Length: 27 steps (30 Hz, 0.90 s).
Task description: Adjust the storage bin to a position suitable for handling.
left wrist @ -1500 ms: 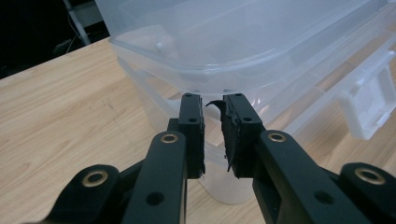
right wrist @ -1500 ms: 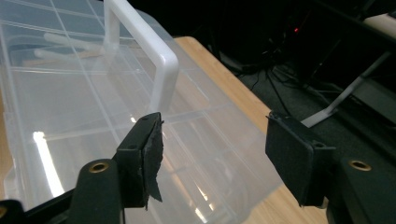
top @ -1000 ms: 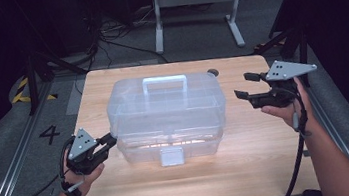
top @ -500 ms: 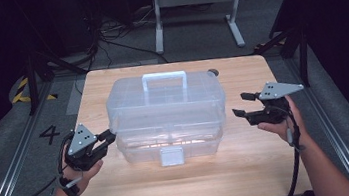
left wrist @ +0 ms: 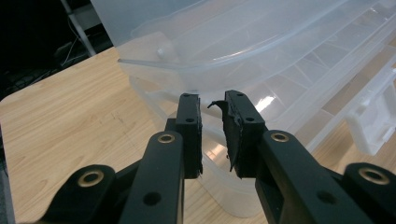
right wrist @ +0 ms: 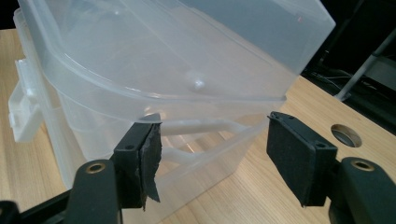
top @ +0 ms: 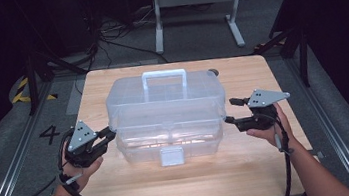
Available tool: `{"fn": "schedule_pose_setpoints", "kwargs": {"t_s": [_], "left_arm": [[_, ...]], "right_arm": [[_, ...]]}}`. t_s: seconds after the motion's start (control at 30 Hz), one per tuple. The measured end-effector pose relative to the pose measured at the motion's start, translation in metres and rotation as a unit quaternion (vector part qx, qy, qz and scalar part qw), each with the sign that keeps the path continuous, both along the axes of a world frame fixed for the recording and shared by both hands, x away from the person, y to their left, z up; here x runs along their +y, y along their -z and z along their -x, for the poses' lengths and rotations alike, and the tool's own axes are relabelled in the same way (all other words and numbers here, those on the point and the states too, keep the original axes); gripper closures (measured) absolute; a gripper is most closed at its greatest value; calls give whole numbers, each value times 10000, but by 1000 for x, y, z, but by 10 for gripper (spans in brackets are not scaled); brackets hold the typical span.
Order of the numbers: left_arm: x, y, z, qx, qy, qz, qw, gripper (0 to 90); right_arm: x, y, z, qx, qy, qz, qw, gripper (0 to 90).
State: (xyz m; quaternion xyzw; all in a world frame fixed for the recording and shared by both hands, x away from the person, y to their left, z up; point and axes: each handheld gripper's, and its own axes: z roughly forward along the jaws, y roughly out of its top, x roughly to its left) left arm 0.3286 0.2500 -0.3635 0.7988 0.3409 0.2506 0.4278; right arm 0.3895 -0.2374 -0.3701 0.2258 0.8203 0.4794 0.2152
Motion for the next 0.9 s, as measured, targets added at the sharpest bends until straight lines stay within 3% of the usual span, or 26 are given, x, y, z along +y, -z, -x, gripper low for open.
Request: {"fn": "schedule_pose_setpoints", "kwargs": {"t_s": [0.4,0.5,0.67,0.9], "left_arm": [[1,-2,3,-183,-196,-91,9996,704],[3,-1,5,-150,-255,-114,9995,687],[8,7,8,-84,-339,-216,9992,639],[25,16,15,48,-492,-137,9987,606]], "right_arm": [[8,2,2,-228,-6,-340,9992,375],[8,2,2,-288,29,-380,9989,382],[9,-2,5,-548,115,-509,9971,481],[11,-8,6,-800,334,-660,9940,549]]}}
